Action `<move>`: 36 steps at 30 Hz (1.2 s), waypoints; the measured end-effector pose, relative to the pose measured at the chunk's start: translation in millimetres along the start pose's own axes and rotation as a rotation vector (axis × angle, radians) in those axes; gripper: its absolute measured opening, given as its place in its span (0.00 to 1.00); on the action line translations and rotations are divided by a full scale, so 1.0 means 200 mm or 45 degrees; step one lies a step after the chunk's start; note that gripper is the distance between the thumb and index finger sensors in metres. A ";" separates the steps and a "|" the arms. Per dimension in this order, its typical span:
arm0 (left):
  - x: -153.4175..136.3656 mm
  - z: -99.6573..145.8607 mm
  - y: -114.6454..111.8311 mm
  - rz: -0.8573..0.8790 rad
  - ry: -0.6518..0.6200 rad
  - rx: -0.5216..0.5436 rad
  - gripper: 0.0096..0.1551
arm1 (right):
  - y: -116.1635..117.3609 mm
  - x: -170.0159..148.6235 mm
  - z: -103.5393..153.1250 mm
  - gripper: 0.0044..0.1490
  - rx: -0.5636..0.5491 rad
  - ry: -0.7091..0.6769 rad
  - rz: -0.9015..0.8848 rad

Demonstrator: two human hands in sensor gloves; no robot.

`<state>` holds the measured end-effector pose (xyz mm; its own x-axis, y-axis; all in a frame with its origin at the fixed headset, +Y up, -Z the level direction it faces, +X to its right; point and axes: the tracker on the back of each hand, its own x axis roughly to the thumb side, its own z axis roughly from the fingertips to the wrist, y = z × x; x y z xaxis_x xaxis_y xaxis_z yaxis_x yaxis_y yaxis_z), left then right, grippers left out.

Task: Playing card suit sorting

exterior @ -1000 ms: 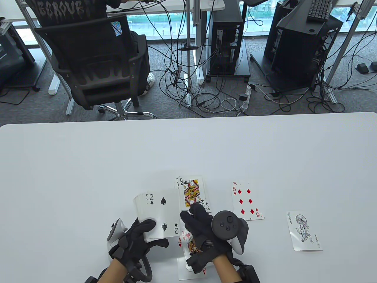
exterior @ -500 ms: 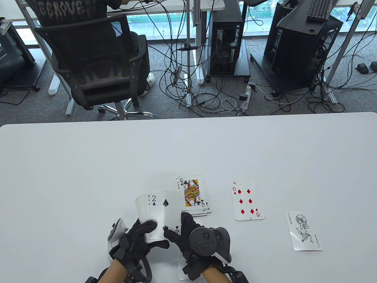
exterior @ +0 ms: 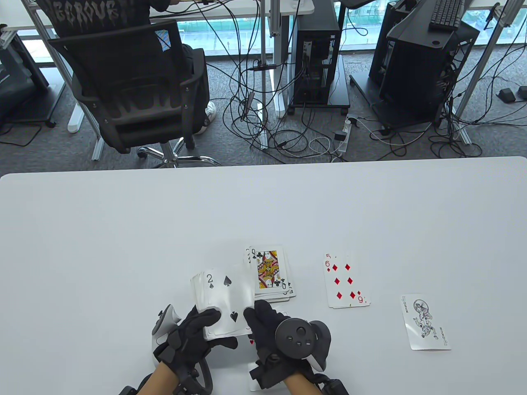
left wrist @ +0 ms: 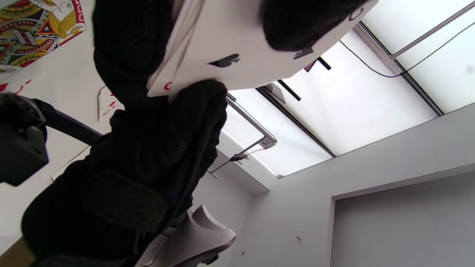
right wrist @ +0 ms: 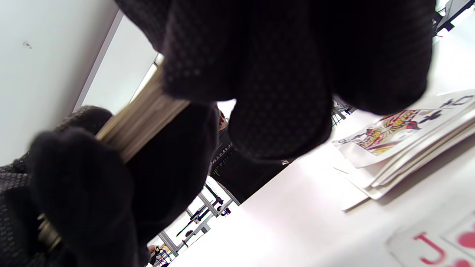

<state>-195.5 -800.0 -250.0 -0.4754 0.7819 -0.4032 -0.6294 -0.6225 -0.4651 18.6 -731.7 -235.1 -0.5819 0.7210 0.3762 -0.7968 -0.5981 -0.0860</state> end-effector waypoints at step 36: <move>0.03 -0.01 0.00 -0.014 -0.063 -0.031 0.30 | -0.36 -0.19 -0.05 0.24 -0.292 0.129 -0.151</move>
<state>-197.4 -794.7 -253.9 -0.4990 0.7888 -0.3588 -0.6197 -0.6142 -0.4886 97.2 -712.6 -252.7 -0.4864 0.8196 0.3027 -0.8697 -0.4208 -0.2579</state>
